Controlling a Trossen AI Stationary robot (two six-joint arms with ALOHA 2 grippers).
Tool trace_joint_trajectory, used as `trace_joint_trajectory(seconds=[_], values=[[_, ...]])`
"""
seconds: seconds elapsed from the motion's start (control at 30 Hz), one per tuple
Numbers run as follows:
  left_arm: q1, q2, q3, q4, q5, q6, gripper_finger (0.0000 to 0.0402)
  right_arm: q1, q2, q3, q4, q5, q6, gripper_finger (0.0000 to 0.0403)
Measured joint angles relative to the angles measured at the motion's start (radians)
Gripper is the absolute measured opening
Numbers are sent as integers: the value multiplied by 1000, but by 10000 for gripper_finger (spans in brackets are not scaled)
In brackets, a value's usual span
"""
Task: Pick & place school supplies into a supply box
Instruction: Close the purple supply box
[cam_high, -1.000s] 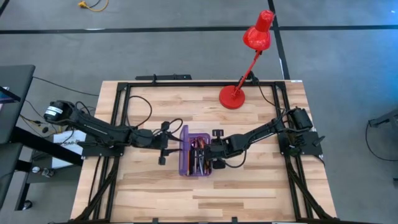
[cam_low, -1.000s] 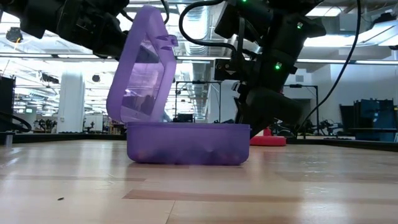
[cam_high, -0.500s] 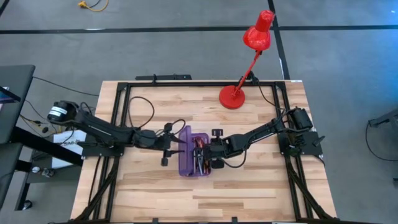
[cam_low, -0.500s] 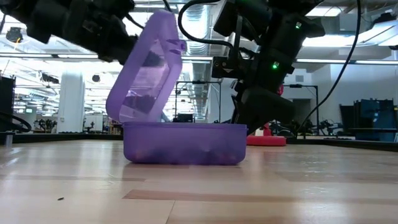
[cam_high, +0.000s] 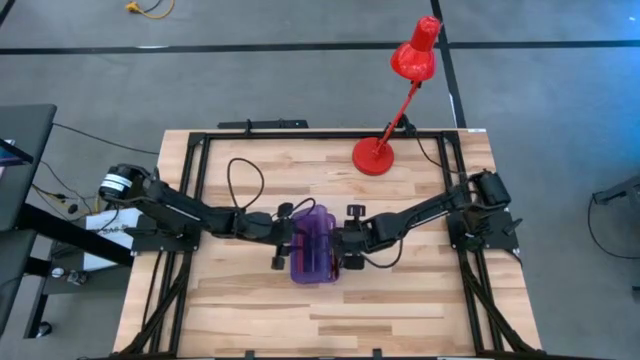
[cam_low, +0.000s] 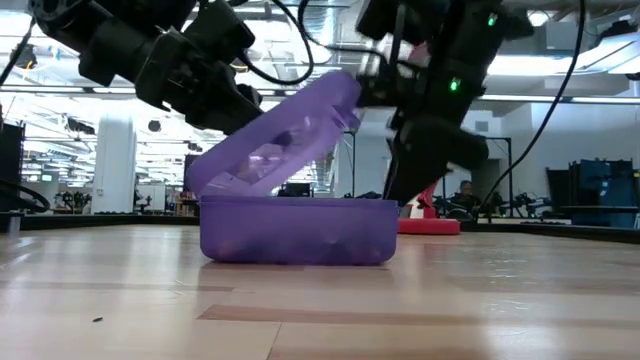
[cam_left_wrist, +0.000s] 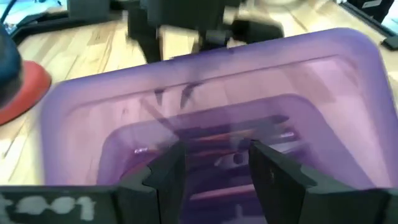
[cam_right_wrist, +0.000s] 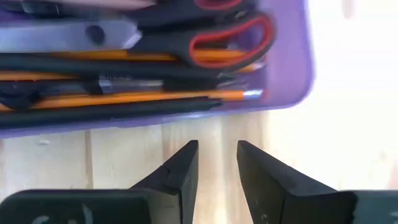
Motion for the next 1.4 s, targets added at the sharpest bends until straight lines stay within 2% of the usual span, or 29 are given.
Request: trace_joint_trajectory(seconds=[0.33,0.53,0.7,0.83,0.93,1.07,1.23,1.4], values=[[6,3,-1,-8,1,-12,162,43,-148,-1,-162,86,90,107],[6,21,-2,-6,3,-37,162,82,-194,-1,-143,105,80,107],[6,68,-2,32,22,-49,162,109,-190,-32,52,96,-41,107],[6,76,-2,32,21,-64,162,104,-182,-95,240,38,-107,107],[6,76,-2,16,21,-73,162,81,-183,-149,330,-3,-109,107],[6,76,-2,8,21,-76,162,48,-182,-210,398,-6,-73,107],[9,76,-2,5,19,-76,162,29,-182,-283,581,-42,-97,107],[15,76,-2,-17,19,-85,162,14,-170,-310,600,-63,-74,107]])
